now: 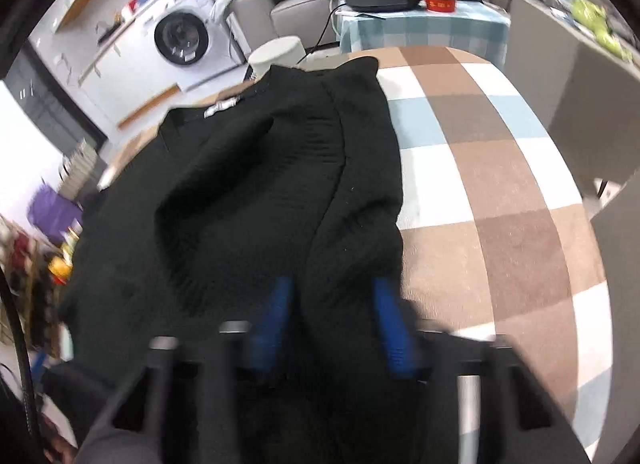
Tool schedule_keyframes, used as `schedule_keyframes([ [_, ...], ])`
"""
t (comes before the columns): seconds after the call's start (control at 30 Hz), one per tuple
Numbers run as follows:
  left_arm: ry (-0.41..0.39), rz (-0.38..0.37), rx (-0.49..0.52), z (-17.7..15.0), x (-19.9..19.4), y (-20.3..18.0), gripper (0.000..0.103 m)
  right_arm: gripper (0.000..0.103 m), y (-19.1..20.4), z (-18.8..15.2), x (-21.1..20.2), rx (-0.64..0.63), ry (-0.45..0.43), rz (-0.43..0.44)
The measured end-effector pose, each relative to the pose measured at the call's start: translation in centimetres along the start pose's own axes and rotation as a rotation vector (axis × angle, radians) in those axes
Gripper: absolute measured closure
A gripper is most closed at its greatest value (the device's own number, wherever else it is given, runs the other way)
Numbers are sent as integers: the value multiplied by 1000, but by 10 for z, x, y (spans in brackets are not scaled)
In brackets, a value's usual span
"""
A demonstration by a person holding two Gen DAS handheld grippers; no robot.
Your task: Fold small clothes
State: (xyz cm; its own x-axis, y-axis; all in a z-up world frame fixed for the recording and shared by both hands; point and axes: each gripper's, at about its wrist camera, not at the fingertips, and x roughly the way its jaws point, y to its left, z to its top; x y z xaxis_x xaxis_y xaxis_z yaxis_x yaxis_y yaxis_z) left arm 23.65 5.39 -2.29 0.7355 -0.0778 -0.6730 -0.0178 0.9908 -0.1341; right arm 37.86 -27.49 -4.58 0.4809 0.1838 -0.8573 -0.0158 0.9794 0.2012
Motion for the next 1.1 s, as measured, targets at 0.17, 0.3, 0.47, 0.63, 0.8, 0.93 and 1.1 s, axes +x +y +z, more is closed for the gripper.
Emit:
schedule_keyframes([
  [0.17, 2, 8, -5, 0, 0, 2, 35, 96, -30, -9, -37, 92, -146, -115],
  [0.3, 13, 0, -4, 0, 5, 1, 35, 68, -46, -16, -37, 114, -71, -133],
  [0.47, 4, -10, 1, 2, 4, -1, 35, 56, -33, -16, -59, 114, -170, -114],
  [0.63, 2, -14, -13, 2, 4, 3, 35, 50, 11, -1, -49, 63, -162, -28],
  [0.8, 4, -17, -36, 0, 2, 13, 34, 41, 57, 22, -13, -6, -153, -113],
  [0.93, 2, -12, -38, -2, 4, 19, 34, 37, 74, 41, 21, -32, -110, -162],
  [1.1, 4, -8, -50, -1, 7, 27, 34, 89, 65, 40, 33, -33, -67, -251],
])
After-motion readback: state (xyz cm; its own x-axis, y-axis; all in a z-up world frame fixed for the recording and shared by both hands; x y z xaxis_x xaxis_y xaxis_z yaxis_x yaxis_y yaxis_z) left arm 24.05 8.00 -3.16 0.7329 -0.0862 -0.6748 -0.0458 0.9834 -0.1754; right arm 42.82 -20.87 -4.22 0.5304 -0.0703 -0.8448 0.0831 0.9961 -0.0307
